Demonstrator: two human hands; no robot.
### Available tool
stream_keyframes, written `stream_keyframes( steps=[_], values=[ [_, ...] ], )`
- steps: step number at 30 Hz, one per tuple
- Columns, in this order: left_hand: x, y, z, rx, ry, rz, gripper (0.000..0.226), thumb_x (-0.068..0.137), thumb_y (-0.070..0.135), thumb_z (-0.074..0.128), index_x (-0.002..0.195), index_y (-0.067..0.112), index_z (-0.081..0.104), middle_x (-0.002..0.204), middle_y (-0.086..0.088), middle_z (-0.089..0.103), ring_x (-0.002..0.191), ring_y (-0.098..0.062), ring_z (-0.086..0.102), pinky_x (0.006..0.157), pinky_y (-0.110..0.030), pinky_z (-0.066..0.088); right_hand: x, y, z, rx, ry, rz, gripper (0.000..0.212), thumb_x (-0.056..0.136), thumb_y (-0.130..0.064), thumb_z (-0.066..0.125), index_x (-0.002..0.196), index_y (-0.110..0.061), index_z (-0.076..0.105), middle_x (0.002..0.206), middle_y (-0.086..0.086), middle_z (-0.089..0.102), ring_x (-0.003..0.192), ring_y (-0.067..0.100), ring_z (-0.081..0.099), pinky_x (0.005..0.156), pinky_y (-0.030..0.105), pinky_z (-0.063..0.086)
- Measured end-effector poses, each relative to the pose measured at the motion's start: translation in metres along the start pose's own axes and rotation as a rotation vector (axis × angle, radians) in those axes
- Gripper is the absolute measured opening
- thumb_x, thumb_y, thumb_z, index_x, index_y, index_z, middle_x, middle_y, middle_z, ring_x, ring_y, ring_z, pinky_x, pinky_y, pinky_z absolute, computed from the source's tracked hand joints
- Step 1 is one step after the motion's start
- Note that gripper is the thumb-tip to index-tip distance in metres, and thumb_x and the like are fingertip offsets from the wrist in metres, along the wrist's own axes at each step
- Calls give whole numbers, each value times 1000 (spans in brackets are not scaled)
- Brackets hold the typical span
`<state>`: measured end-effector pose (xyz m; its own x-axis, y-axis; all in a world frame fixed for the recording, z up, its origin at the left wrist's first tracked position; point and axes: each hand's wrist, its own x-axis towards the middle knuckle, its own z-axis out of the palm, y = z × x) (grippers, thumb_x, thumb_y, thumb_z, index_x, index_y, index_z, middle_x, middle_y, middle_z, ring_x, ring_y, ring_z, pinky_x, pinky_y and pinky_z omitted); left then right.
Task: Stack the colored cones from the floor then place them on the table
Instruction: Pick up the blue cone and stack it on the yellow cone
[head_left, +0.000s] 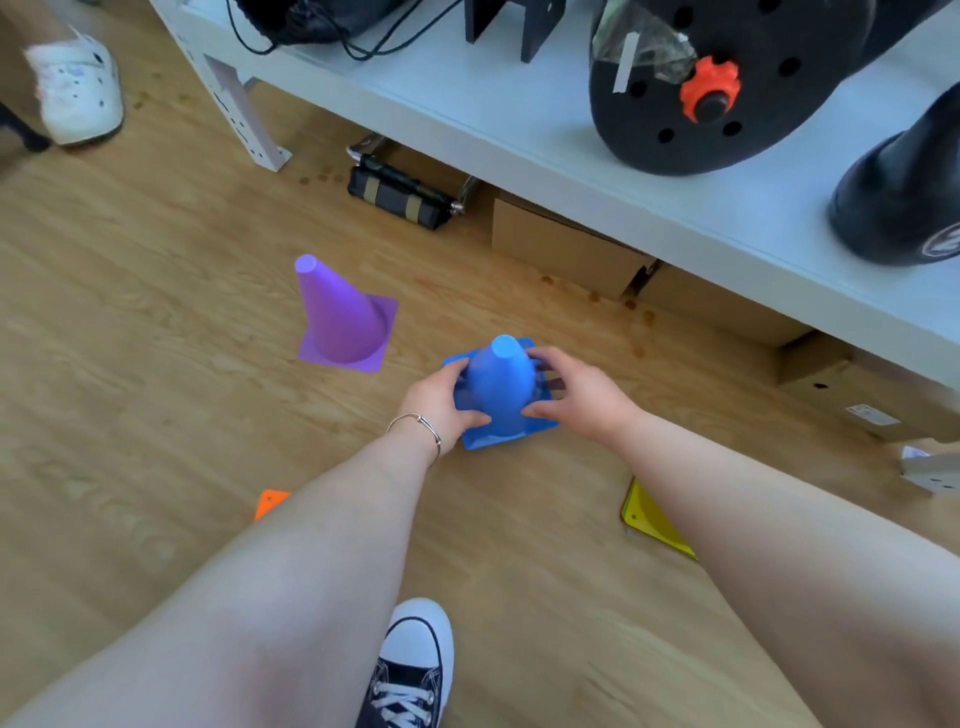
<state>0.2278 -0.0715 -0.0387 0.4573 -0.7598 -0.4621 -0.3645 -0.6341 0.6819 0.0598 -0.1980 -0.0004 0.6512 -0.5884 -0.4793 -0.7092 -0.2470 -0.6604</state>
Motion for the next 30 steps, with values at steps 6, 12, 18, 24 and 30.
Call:
stream_keyframes(
  steps=[6, 12, 18, 24, 30],
  values=[
    [-20, 50, 5, -36, 25, 103, 67, 69, 19, 78, 128, 26, 49, 126, 10, 61, 120, -8, 56, 103, -30, 43, -46, 6, -41, 74, 93, 24, 72, 84, -24, 83, 146, -34, 47, 148, -3, 58, 112, 19, 70, 93, 32, 55],
    [-49, 98, 30, -114, 39, 167, 67, 68, 19, 80, 128, 29, 52, 124, 9, 61, 117, -7, 56, 103, -30, 44, -94, 21, -87, 57, 131, 35, 70, 83, -27, 84, 143, -36, 50, 145, -5, 62, 107, 20, 72, 97, 36, 57],
    [-80, 142, 55, -156, -38, 229, 64, 74, 18, 77, 131, 35, 52, 125, 13, 61, 118, -3, 55, 102, -27, 44, -142, 39, -125, -10, 175, 86, 73, 82, -33, 84, 145, -39, 48, 138, -2, 65, 107, 19, 69, 97, 35, 54],
    [-91, 178, 79, -78, -153, 307, 65, 76, 18, 77, 132, 38, 51, 123, 15, 61, 114, -3, 57, 96, -30, 50, -184, 63, -148, -45, 210, 135, 78, 84, -33, 83, 149, -42, 41, 134, 3, 65, 96, 15, 58, 85, 30, 46],
    [-95, 186, 112, 12, -249, 335, 65, 75, 15, 78, 133, 31, 52, 122, 11, 61, 110, -8, 58, 92, -25, 49, -209, 99, -139, -2, 234, 211, 71, 86, -32, 81, 146, -39, 45, 129, 5, 64, 95, 17, 56, 85, 30, 45]
  ],
)
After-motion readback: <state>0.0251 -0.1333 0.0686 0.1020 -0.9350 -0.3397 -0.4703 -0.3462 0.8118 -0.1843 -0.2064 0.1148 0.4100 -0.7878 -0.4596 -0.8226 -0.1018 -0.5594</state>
